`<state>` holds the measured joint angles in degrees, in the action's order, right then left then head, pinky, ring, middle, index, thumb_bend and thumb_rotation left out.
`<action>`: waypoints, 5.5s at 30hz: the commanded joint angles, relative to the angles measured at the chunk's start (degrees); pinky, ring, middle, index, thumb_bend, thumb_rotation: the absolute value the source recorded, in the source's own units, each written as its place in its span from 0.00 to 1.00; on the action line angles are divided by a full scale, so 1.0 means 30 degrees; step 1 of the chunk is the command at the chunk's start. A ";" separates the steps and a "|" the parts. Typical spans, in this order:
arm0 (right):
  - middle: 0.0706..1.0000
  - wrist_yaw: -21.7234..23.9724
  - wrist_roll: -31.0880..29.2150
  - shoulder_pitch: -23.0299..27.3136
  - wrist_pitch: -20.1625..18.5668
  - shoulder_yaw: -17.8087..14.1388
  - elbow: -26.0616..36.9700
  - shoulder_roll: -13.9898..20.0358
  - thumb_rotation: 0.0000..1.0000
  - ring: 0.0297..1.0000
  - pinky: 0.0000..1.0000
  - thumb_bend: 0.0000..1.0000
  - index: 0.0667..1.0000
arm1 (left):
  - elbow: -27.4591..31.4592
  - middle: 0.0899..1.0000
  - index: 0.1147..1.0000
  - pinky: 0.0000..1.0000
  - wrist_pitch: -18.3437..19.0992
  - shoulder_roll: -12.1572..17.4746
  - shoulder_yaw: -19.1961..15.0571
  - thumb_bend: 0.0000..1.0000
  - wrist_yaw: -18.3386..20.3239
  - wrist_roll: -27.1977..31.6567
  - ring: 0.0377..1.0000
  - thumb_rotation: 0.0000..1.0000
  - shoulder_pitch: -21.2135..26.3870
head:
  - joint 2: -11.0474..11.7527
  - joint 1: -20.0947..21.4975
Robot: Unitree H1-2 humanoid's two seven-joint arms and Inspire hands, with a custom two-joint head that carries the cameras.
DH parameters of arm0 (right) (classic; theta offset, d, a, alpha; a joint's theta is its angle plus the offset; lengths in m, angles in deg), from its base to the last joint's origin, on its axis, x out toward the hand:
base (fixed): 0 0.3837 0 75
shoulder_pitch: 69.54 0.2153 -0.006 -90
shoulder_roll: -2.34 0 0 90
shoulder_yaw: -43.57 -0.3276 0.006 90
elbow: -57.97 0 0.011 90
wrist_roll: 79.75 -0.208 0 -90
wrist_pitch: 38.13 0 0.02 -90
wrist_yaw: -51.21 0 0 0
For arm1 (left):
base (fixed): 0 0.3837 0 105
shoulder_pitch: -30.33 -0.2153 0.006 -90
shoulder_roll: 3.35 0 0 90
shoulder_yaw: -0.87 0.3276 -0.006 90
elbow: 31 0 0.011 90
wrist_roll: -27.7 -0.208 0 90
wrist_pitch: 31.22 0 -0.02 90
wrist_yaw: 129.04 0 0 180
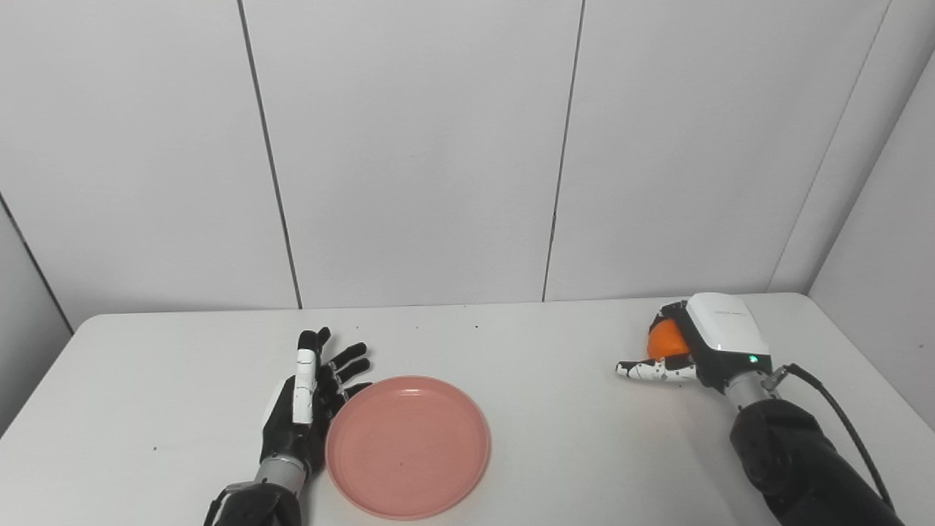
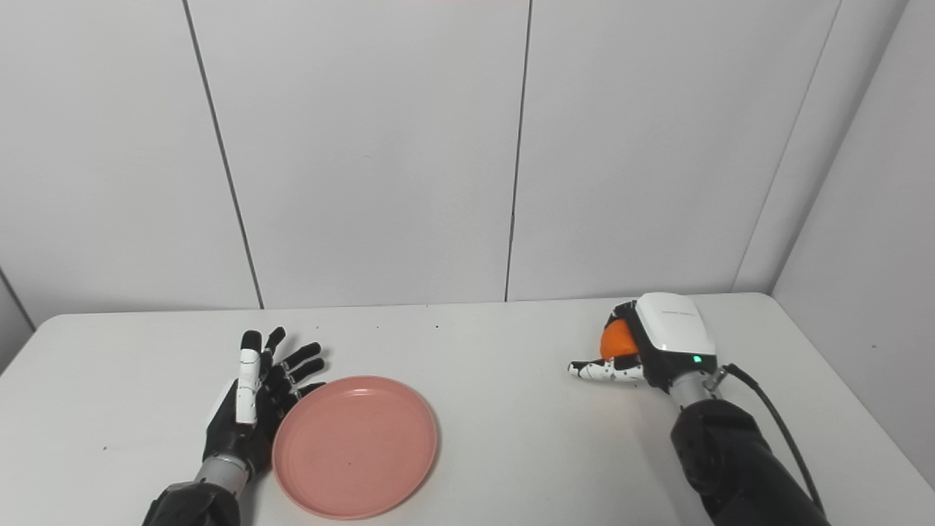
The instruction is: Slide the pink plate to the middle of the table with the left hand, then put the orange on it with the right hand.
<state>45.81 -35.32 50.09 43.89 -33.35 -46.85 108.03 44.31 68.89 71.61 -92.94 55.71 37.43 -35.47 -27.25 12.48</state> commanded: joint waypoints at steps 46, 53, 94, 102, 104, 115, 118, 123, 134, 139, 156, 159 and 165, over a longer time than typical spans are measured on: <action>0.28 0.4064 0.2192 0.2379 0.1213 0.3164 0.6283 -0.5388 0.37 0.24 0.22 0.63 0.32 | 0.0278 0.76 1.00 0.66 -0.0729 -0.1281 0.0405 0.83 -0.0936 -0.0346 0.78 1.00 0.0476 | -0.0223 -0.2836; 0.31 0.3827 0.2320 0.2447 0.1891 0.3916 0.5095 -0.5838 0.16 0.25 0.21 0.51 0.44 | 0.0240 0.78 0.99 0.69 -0.0745 -0.1398 0.0388 0.81 -0.1014 -0.0467 0.78 1.00 0.0507 | -0.0189 -0.3250; 0.41 0.4013 0.2089 0.2115 0.3261 0.5377 0.2056 -0.6828 0.16 0.34 0.29 0.50 0.46 | 0.0422 0.75 0.97 0.59 -0.0845 -0.1568 0.0652 0.78 -0.1529 -0.1076 0.73 1.00 0.0298 | -0.0319 -0.3679; 0.43 0.3920 0.1701 0.2039 0.3317 0.5253 0.1746 -0.6988 0.16 0.37 0.31 0.50 0.46 | 0.0469 0.74 0.97 0.55 -0.0769 -0.1574 0.0667 0.77 -0.1651 -0.1082 0.71 1.00 0.0297 | -0.0323 -0.3651; 0.42 0.3911 0.1309 0.1997 0.3427 0.5097 0.1686 -0.7043 0.17 0.36 0.31 0.50 0.46 | 0.0409 0.74 0.97 0.54 -0.0797 -0.1537 0.0686 0.78 -0.1631 -0.1099 0.70 1.00 0.0322 | -0.0322 -0.3621; 0.49 0.4003 0.1227 0.1823 0.3251 0.5128 0.1826 -0.6824 0.92 0.40 0.32 0.66 0.61 | 0.0422 0.74 0.97 0.56 -0.0823 -0.1507 0.0722 0.79 -0.1601 -0.1080 0.70 1.00 0.0259 | -0.0385 -0.3623; 0.49 0.3892 0.1436 0.1816 0.3251 0.5145 0.1768 -0.6810 0.95 0.41 0.33 0.68 0.60 | 0.0415 0.74 0.97 0.57 -0.0797 -0.1507 0.0710 0.78 -0.1527 -0.0993 0.71 1.00 0.0258 | -0.0379 -0.3627; 0.57 0.3618 0.2196 0.1895 0.3466 0.5401 0.1575 -0.6597 1.00 0.52 0.45 0.73 0.62 | 0.0454 0.75 0.97 0.58 -0.0695 -0.1505 0.0706 0.78 -0.1489 -0.0905 0.73 1.00 0.0254 | -0.0374 -0.3610; 0.58 0.2874 0.2974 0.2003 0.3663 0.5687 0.1154 -0.6433 1.00 0.51 0.44 0.74 0.66 | 0.0693 0.75 0.97 0.59 -0.0416 -0.1472 0.0773 0.79 -0.1464 -0.0879 0.73 1.00 0.0201 | -0.0430 -0.3571; 0.63 0.2764 0.3030 0.2076 0.3631 0.5723 0.1080 -0.6397 1.00 0.60 0.58 0.75 0.66 | 0.0643 0.76 0.97 0.60 -0.0413 -0.1468 0.0755 0.78 -0.1491 -0.0900 0.74 1.00 0.0212 | -0.0392 -0.3531; 0.64 -0.0292 0.0114 0.2042 0.5530 0.3278 0.0517 -0.6907 0.96 0.61 0.59 0.70 0.69 | 0.0332 0.74 0.99 0.67 -0.0897 -0.1454 0.0354 0.79 -0.1325 -0.0491 0.77 1.00 0.0413 | -0.0377 -0.3539; 0.69 -0.1648 -0.2317 0.1824 0.6849 0.1686 -0.0454 -0.7693 0.97 0.64 0.57 0.71 0.71 | 0.0228 0.76 0.99 0.69 -0.0999 -0.1389 0.0375 0.79 -0.1225 -0.0546 0.78 1.00 0.0456 | -0.0375 -0.3552; 0.81 -0.2676 -0.6401 0.1627 0.8792 -0.0952 -0.2184 -0.8973 1.00 0.78 0.70 0.66 0.81 | 0.0248 0.74 0.99 0.68 -0.0983 -0.1409 0.0337 0.80 -0.1327 -0.0675 0.78 1.00 0.0442 | -0.0356 -0.3542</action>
<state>39.27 -51.54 53.68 66.84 -34.68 -53.92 81.63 44.37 66.91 67.41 -92.12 51.60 35.40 -35.86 -28.30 1.93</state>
